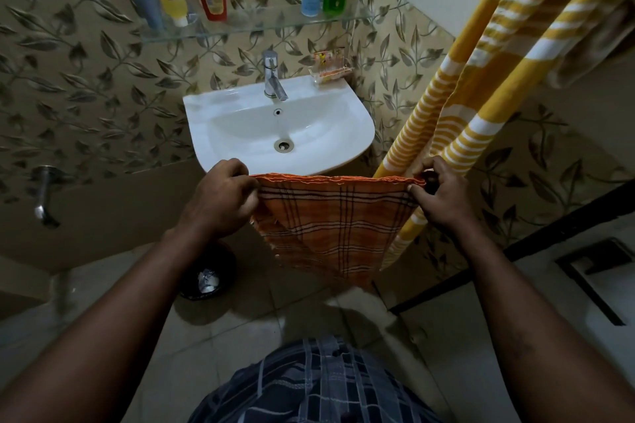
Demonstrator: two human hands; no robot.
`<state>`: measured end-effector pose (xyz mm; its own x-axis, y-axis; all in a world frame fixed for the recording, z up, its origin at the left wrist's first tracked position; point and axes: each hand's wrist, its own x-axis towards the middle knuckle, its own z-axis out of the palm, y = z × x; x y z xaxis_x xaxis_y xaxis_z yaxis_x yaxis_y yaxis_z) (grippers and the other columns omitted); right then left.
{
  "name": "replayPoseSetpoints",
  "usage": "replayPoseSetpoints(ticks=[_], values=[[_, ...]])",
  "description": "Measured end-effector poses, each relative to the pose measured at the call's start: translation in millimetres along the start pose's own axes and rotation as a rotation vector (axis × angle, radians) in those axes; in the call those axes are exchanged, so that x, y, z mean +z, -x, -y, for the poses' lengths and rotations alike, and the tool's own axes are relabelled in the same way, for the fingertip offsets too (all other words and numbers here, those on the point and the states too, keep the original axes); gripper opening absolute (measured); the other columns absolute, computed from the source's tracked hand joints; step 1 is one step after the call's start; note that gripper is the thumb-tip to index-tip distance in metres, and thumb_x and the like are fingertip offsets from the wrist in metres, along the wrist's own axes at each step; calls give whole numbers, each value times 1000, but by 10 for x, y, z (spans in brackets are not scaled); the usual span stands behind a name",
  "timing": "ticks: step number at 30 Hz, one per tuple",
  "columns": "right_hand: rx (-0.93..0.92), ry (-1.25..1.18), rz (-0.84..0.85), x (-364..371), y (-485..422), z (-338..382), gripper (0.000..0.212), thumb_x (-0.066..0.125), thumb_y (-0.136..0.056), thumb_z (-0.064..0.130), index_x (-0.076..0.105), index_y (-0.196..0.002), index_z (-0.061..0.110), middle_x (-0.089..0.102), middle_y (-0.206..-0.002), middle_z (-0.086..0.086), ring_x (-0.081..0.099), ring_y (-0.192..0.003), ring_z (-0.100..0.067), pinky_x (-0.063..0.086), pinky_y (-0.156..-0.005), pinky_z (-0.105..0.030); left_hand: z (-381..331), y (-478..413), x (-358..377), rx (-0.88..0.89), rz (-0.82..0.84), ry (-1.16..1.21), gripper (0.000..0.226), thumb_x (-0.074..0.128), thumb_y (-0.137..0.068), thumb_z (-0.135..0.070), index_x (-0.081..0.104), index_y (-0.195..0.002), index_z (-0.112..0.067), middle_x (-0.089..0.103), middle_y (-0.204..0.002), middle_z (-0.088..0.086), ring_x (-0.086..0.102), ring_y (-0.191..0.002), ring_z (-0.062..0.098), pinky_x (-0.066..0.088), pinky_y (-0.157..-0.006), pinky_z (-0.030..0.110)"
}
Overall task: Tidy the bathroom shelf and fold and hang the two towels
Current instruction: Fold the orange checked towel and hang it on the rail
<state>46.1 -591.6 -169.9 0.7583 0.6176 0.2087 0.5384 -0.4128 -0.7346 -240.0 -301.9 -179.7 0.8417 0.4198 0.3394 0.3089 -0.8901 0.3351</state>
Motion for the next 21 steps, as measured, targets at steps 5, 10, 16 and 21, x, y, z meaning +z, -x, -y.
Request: replayPoseSetpoints(ticks=[5, 10, 16, 21], values=[[-30, 99, -17, -46, 18, 30, 28, 74, -88, 1, 80, -107, 20, 73, -101, 12, 69, -95, -10, 46, -83, -7, -21, -89, 7, -91, -74, 100, 12, 87, -81, -10, 80, -90, -12, 66, -88, 4, 65, -73, 28, 53, -61, 35], [-18, 181, -42, -72, 33, 37, 20, 74, -88, 2, 82, -99, 17, 74, -92, 10, 67, -89, -6, 43, -78, -6, -9, -160, -109, -72, -12, 115, 34, 79, -80, 4, 73, -105, -18, 68, -94, 3, 65, -83, 29, 51, -68, 36], [-9, 251, 106, 7, -6, 59, 24, 80, -76, 5, 73, -77, 28, 70, -73, 10, 65, -69, -6, 48, -63, -17, -33, -425, -247, -265, 114, 185, 24, 77, -88, -4, 78, -108, -18, 64, -95, 0, 64, -93, 26, 52, -84, 38], [70, 367, 136, 16, -16, 9, 24, 75, -73, 7, 59, -79, 24, 63, -70, 6, 63, -67, -20, 43, -54, -29, -170, -526, -278, -387, 195, 596, 14, 71, -94, -5, 71, -87, -17, 66, -87, -6, 61, -80, 16, 48, -72, 33]])
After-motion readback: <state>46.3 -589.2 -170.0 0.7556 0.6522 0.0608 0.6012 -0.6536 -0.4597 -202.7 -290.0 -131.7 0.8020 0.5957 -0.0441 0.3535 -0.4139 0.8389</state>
